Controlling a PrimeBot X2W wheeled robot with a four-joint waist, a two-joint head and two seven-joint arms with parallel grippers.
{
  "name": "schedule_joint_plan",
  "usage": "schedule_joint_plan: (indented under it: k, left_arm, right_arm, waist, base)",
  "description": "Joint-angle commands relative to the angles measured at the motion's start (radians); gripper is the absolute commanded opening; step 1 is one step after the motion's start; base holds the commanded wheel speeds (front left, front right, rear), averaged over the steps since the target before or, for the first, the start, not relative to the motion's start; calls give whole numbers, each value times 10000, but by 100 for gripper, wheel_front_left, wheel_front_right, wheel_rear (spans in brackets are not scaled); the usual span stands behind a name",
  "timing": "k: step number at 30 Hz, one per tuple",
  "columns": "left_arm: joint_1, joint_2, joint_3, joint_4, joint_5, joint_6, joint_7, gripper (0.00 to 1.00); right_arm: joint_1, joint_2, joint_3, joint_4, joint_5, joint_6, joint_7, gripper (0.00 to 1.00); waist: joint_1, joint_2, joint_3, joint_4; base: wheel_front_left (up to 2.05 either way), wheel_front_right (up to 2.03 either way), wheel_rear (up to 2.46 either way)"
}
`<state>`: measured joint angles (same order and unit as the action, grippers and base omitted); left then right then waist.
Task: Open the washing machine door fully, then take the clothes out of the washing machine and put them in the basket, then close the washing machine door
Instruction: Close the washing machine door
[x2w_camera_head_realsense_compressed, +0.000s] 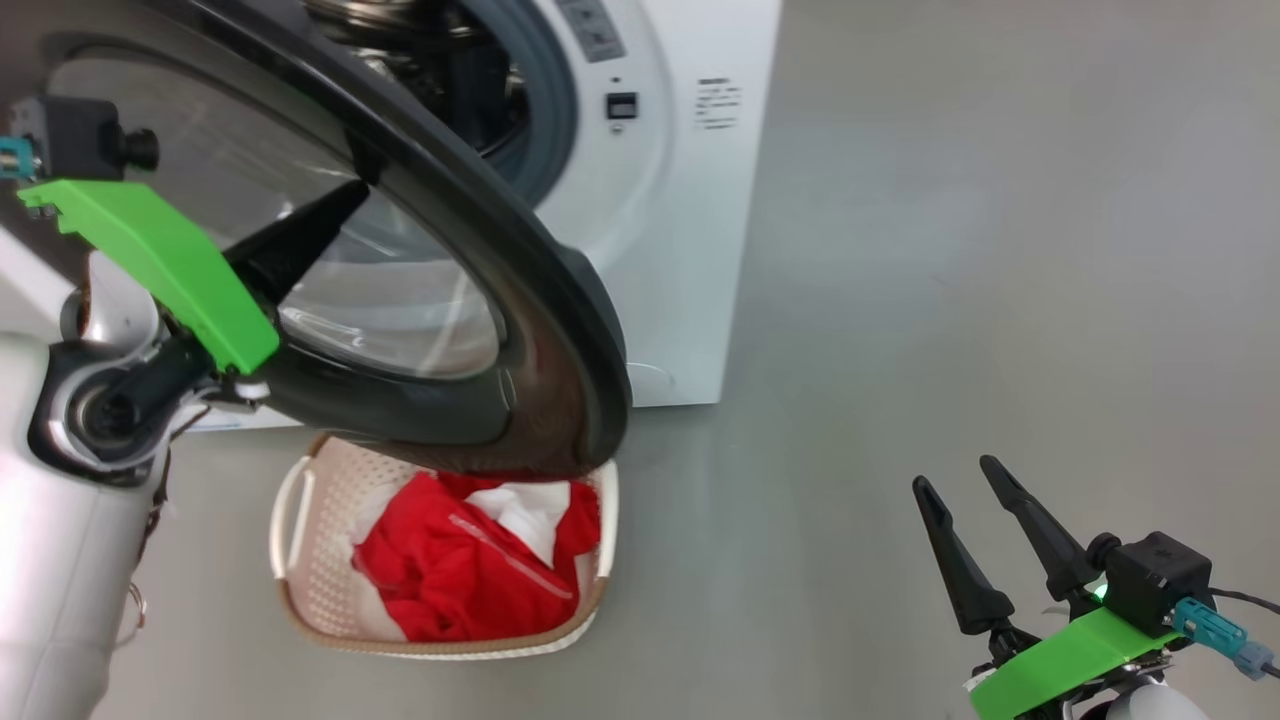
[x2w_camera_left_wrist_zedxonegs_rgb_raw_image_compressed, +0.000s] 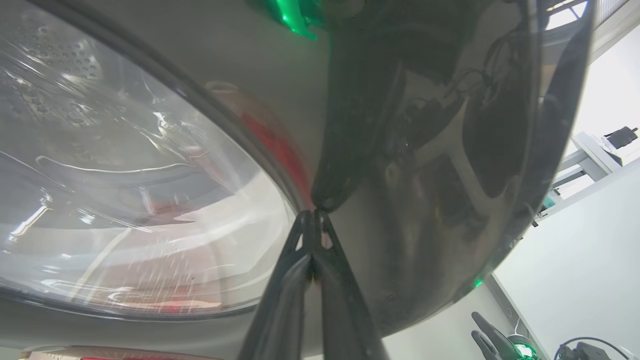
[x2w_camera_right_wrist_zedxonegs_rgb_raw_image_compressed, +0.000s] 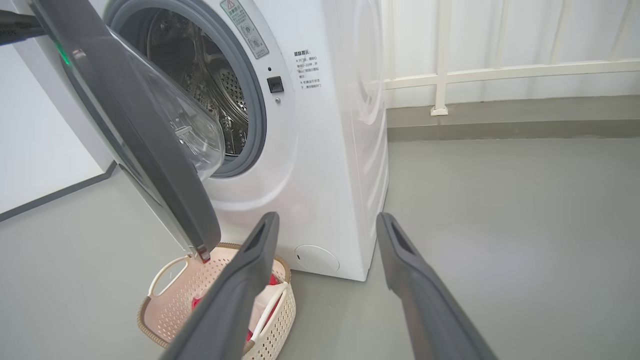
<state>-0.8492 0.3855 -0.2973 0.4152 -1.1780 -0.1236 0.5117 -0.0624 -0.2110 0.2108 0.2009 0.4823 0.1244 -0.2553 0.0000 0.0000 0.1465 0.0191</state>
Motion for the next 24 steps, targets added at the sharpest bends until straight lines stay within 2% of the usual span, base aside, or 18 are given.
schedule_joint_plan:
  k: [1,16,24]
  left_arm:
    - [-698,380,222,-25,188,-71,-296,0]
    - [-1767,746,-46,1726,432,-71,-2103,0]
    - [-2253,797,-332,2578,425,-71,-2893,0]
  right_arm:
    - [-223,-20,169,-243,-116,63,-65,100]
    - [-420,241,84,-285,-80,63,-65,100]
    - [-491,324,8,-284,-94,63,-65,100]
  waist:
    - [0,0,120,-429]
    - [0,0,598,-1618]
    - [0,0,711,-1781]
  base:
    - [0,0,0]
    - [0,0,0]
    - [0,0,0]
